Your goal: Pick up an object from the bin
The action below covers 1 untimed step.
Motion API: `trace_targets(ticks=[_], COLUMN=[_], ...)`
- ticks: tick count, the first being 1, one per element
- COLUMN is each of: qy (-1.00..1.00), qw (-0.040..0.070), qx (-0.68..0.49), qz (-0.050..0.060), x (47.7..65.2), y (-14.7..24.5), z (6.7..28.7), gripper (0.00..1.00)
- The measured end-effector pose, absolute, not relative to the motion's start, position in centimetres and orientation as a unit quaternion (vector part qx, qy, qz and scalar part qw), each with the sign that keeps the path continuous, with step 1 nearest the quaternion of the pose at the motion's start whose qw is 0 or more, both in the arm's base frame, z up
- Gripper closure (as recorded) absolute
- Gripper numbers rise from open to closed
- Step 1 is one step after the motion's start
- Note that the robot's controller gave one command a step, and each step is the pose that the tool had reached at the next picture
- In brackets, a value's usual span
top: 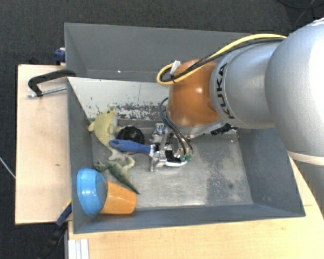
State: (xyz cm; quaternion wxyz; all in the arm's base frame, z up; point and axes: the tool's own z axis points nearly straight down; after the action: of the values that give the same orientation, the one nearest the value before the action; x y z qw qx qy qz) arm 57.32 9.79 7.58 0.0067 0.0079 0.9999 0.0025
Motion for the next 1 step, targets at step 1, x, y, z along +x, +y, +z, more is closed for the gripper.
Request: trace_targets(ticks=[1], qy=[1.000], qw=[0.005], qx=[0.020], qz=[0.002], x=[56.26], y=[10.83], z=[19.08], gripper=[1.00])
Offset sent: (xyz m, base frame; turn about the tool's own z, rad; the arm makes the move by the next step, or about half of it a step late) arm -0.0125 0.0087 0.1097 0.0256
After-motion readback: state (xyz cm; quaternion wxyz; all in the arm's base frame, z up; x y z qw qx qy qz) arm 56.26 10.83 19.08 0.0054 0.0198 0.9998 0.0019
